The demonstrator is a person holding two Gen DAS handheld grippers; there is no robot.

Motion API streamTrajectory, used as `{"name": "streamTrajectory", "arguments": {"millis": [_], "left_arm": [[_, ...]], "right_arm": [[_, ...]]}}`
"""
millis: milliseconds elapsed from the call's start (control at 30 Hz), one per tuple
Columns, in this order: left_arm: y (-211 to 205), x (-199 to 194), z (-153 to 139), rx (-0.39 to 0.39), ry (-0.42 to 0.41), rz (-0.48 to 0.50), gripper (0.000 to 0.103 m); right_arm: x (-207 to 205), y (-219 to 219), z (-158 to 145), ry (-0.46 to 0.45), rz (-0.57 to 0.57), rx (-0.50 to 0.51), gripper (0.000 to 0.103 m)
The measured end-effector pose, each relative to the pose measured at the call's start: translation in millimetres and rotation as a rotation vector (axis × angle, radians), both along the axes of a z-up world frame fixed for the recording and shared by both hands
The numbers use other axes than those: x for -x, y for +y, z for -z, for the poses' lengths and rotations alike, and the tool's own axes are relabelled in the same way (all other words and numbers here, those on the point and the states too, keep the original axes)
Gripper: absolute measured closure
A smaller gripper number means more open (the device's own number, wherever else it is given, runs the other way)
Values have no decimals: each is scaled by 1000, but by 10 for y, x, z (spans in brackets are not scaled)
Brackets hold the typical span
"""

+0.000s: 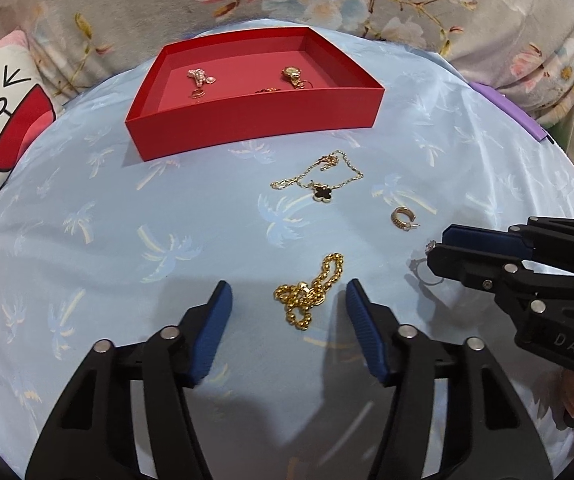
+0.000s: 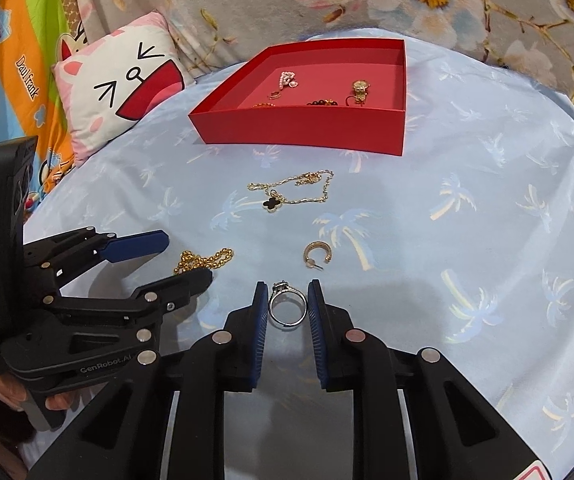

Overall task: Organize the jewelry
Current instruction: 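Grasp the silver stone ring with the right tool while the left tool grasps the gold chain bracelet, then carry the ring and gold chain into the red box and open both tools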

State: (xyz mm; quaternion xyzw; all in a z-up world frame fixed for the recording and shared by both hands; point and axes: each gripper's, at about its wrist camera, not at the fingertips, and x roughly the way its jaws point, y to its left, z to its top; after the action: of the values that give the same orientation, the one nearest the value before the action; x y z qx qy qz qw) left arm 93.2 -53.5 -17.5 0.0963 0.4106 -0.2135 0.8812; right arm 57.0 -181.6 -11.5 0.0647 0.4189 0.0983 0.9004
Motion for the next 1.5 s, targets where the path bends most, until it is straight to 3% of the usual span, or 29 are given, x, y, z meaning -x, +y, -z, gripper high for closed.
{"name": "streamTrajectory", "arguments": {"millis": [167,233,300,667,1033,1233,1500], "left_arm": [[-24,-8,-10,4,-6,11,77],[-20,-4,-13,10,-4,17,92],[-18,10,-15,19,0,26,96],[27,83,-144,55,-7,32,96],[173,-119,-630,85,-71,17,96],[231,-535,-1004,111,-130,-22,96],[108,-1355,-1381,111,-199,-67,96]], "right_arm": [[2,-24,-8,-2,5,-5,84],[1,-37,-12,-3,8,-6,84],[2,-50,-17,-4,13,-10,84],[59,-111,-154,-41,16,-37,84],[-18,-280,-524,-101,14,-52,84],[-397,-430,-877,-156,25,-28,84],[-1318,-619,-1249,-204,78,-59,84]]}}
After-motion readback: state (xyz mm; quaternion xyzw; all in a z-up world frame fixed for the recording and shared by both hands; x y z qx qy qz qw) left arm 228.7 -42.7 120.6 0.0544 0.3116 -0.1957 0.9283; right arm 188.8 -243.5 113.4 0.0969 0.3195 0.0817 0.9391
